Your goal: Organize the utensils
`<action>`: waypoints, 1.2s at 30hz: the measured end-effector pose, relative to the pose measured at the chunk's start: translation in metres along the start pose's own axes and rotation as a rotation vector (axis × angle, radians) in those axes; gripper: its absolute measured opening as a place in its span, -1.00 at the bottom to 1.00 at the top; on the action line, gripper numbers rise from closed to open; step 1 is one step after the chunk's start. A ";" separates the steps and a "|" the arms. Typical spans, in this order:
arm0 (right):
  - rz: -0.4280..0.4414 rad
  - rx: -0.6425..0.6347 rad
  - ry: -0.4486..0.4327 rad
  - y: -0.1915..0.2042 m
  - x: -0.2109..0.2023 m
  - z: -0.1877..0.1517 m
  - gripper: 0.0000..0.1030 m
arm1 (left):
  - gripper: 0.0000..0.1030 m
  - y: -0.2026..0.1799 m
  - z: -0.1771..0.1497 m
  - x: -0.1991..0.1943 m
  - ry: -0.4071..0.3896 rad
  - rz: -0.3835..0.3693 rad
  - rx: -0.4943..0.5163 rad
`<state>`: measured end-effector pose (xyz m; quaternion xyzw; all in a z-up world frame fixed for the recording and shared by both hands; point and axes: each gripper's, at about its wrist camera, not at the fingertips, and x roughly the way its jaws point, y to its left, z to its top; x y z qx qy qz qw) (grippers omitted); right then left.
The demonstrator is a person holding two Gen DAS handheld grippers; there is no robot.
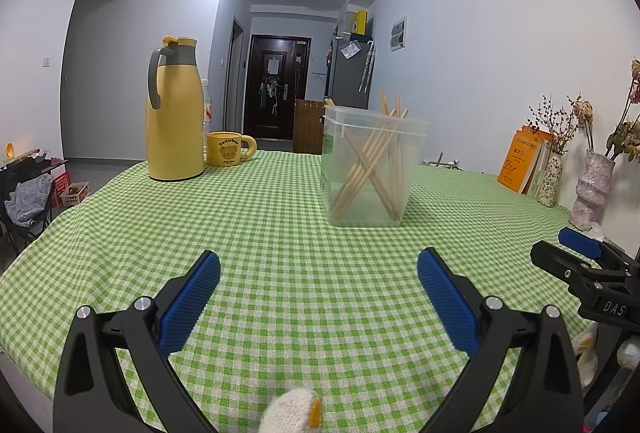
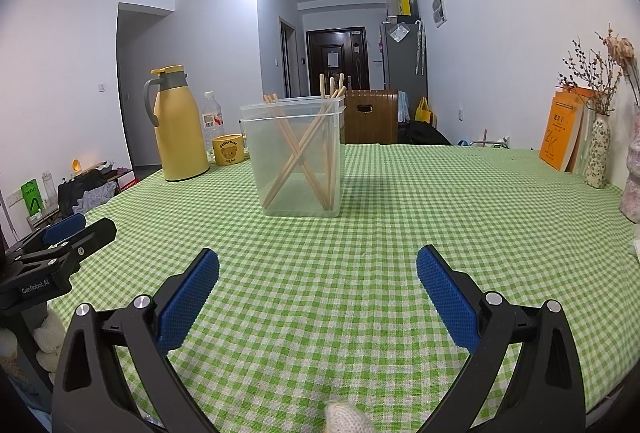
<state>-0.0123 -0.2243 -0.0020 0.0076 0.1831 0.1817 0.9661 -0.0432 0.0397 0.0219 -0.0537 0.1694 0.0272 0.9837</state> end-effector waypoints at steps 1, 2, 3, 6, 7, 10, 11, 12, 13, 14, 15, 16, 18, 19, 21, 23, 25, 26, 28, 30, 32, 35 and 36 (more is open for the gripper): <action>0.000 -0.001 0.000 0.000 0.000 0.000 0.85 | 0.86 0.000 0.000 0.000 -0.001 0.001 0.001; -0.001 -0.001 0.000 0.000 0.000 0.000 0.85 | 0.86 0.000 0.000 0.000 -0.001 0.001 0.002; 0.000 -0.001 -0.001 0.000 0.000 0.000 0.85 | 0.86 0.000 0.000 0.000 -0.001 0.000 0.001; -0.001 -0.003 -0.001 0.001 0.000 0.001 0.85 | 0.86 0.000 0.000 0.000 -0.002 0.000 0.001; -0.001 -0.003 -0.002 0.001 0.000 0.001 0.85 | 0.86 0.000 0.000 0.000 -0.002 0.000 0.001; -0.002 -0.004 -0.002 0.001 0.000 0.001 0.85 | 0.86 0.000 0.000 0.000 -0.002 0.000 0.002; -0.003 -0.005 -0.002 0.001 0.000 0.002 0.85 | 0.86 0.000 0.000 0.000 -0.002 0.000 0.003; -0.002 -0.004 -0.002 0.001 0.000 0.002 0.85 | 0.86 -0.001 0.000 -0.001 -0.002 -0.001 0.003; -0.002 -0.004 -0.002 0.001 0.000 0.001 0.85 | 0.86 -0.001 0.000 -0.001 -0.002 -0.001 0.003; -0.002 -0.004 -0.002 0.001 0.000 0.001 0.85 | 0.86 -0.001 -0.001 -0.001 -0.002 -0.001 0.003; -0.002 -0.004 -0.002 0.001 0.000 0.001 0.85 | 0.86 -0.001 0.000 -0.001 -0.003 -0.001 0.003; -0.002 -0.005 -0.003 0.001 0.000 0.001 0.85 | 0.86 -0.001 -0.001 -0.001 -0.003 0.000 0.003; -0.002 -0.005 -0.002 0.001 0.000 0.002 0.85 | 0.86 -0.002 -0.001 -0.002 -0.004 -0.002 0.004; -0.002 -0.005 -0.001 0.001 0.000 0.002 0.85 | 0.86 -0.002 -0.001 -0.002 -0.004 -0.002 0.005; -0.003 -0.005 -0.002 0.001 0.001 0.002 0.85 | 0.86 -0.003 -0.001 -0.002 -0.005 -0.001 0.009; -0.003 -0.005 -0.001 0.001 0.001 0.001 0.85 | 0.86 -0.004 -0.001 -0.002 -0.006 -0.003 0.011; -0.003 -0.006 -0.002 0.001 0.001 0.001 0.85 | 0.86 -0.004 -0.001 -0.003 -0.007 -0.003 0.012; -0.003 -0.006 -0.001 0.001 0.001 0.002 0.85 | 0.86 -0.004 -0.001 -0.003 -0.007 -0.004 0.011; -0.003 -0.006 -0.002 0.001 0.001 0.001 0.85 | 0.86 -0.005 -0.001 -0.003 -0.007 -0.004 0.011; -0.003 -0.006 -0.001 0.001 0.001 0.001 0.85 | 0.86 -0.004 -0.001 -0.003 -0.006 -0.005 0.012; -0.003 -0.006 -0.002 0.001 0.001 0.001 0.85 | 0.86 -0.005 -0.001 -0.003 -0.007 -0.005 0.012; -0.003 -0.007 -0.001 0.001 0.001 0.000 0.85 | 0.86 -0.005 0.000 -0.003 -0.013 -0.003 0.014; -0.003 -0.008 0.000 0.001 0.001 0.000 0.85 | 0.86 -0.005 0.000 -0.004 -0.014 -0.004 0.015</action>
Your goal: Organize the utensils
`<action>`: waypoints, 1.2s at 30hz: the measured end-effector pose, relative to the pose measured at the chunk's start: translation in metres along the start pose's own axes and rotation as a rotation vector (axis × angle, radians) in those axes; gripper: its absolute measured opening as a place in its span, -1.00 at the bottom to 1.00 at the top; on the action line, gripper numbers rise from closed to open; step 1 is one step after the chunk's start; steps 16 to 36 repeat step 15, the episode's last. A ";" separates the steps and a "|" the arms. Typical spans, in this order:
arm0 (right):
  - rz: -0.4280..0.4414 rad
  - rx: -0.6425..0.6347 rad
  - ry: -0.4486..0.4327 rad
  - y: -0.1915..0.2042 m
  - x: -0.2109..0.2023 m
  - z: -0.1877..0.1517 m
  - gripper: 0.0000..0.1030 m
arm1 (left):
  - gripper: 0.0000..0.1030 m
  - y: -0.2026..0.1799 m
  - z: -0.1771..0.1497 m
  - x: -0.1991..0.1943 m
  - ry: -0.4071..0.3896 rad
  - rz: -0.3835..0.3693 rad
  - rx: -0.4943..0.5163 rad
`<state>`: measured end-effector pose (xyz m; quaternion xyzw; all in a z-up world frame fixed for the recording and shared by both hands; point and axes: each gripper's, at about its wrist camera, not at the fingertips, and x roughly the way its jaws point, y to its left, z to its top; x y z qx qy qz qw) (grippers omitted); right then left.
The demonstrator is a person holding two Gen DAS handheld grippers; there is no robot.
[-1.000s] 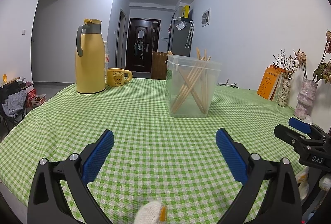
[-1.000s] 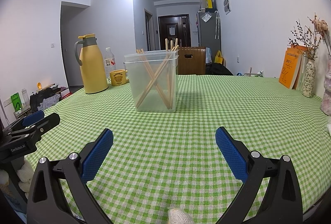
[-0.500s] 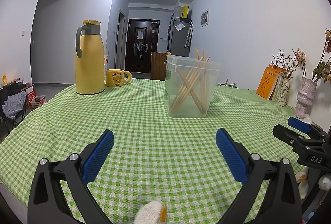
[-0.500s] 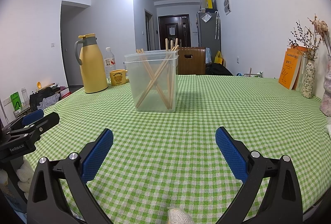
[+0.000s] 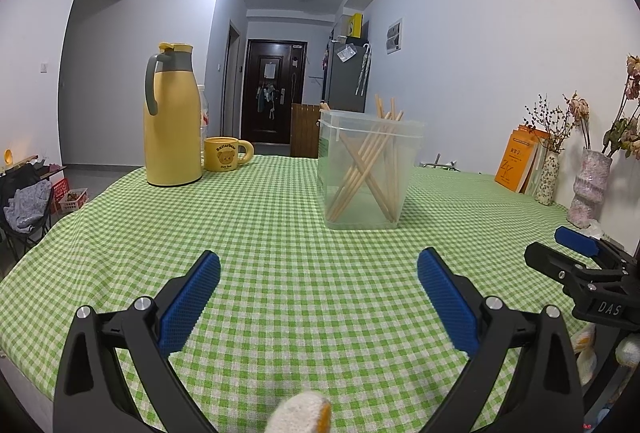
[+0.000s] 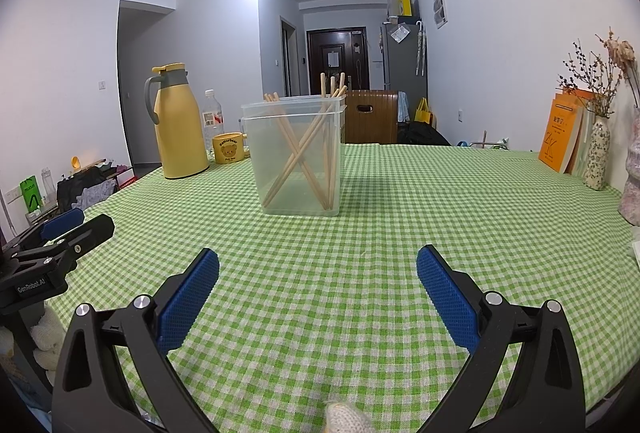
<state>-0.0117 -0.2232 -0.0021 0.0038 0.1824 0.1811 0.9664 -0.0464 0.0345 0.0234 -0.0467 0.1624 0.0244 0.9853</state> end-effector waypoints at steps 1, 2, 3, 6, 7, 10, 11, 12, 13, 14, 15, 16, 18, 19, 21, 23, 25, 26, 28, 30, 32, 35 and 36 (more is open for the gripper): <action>-0.001 0.000 0.000 0.000 0.000 -0.001 0.85 | 0.86 0.000 0.000 0.000 -0.002 0.001 0.000; 0.000 0.000 0.000 0.000 0.000 -0.001 0.85 | 0.86 0.000 0.000 0.001 -0.001 0.009 0.001; 0.000 0.000 0.001 0.000 0.000 -0.001 0.85 | 0.86 0.000 0.000 0.001 0.002 0.010 0.001; 0.000 -0.001 0.004 0.000 0.001 -0.002 0.85 | 0.86 0.000 -0.001 0.004 0.011 0.014 0.002; 0.001 -0.002 0.005 0.000 0.001 -0.003 0.85 | 0.86 0.000 -0.001 0.004 0.012 0.011 0.004; 0.002 -0.005 0.009 0.001 0.002 -0.004 0.85 | 0.86 -0.001 -0.001 0.003 0.012 0.008 0.010; 0.003 -0.006 0.011 0.001 0.003 -0.005 0.85 | 0.86 -0.002 -0.001 0.003 0.010 0.007 0.011; 0.003 -0.007 0.012 0.001 0.002 -0.005 0.85 | 0.86 -0.003 -0.001 0.003 0.011 0.004 0.016; 0.004 -0.007 0.014 0.002 0.002 -0.006 0.85 | 0.86 -0.003 -0.001 0.003 0.014 0.001 0.019; 0.006 -0.007 0.015 0.002 0.003 -0.006 0.85 | 0.86 -0.003 -0.001 0.005 0.023 -0.006 0.018; 0.010 -0.007 0.017 0.002 0.003 -0.006 0.85 | 0.86 -0.003 -0.001 0.006 0.028 -0.010 0.014; 0.010 -0.007 0.017 0.002 0.003 -0.006 0.85 | 0.86 -0.003 -0.001 0.006 0.028 -0.010 0.014; 0.010 -0.007 0.017 0.002 0.003 -0.006 0.85 | 0.86 -0.003 -0.001 0.006 0.028 -0.010 0.014; 0.010 -0.007 0.017 0.002 0.003 -0.006 0.85 | 0.86 -0.003 -0.001 0.006 0.028 -0.010 0.014; 0.010 -0.007 0.017 0.002 0.003 -0.006 0.85 | 0.86 -0.003 -0.001 0.006 0.028 -0.010 0.014; 0.010 -0.007 0.017 0.002 0.003 -0.006 0.85 | 0.86 -0.003 -0.001 0.006 0.028 -0.010 0.014; 0.010 -0.007 0.017 0.002 0.003 -0.006 0.85 | 0.86 -0.003 -0.001 0.006 0.028 -0.010 0.014; 0.010 -0.007 0.017 0.002 0.003 -0.006 0.85 | 0.86 -0.003 -0.001 0.006 0.028 -0.010 0.014; 0.010 -0.007 0.017 0.002 0.003 -0.006 0.85 | 0.86 -0.003 -0.001 0.006 0.028 -0.010 0.014; 0.010 -0.007 0.017 0.002 0.003 -0.006 0.85 | 0.86 -0.003 -0.001 0.006 0.028 -0.010 0.014; 0.010 -0.007 0.017 0.002 0.003 -0.006 0.85 | 0.86 -0.003 -0.001 0.006 0.028 -0.010 0.014; 0.010 -0.007 0.017 0.002 0.003 -0.006 0.85 | 0.86 -0.003 -0.001 0.006 0.028 -0.010 0.014; 0.010 -0.007 0.017 0.002 0.003 -0.006 0.85 | 0.86 -0.003 -0.001 0.006 0.028 -0.010 0.014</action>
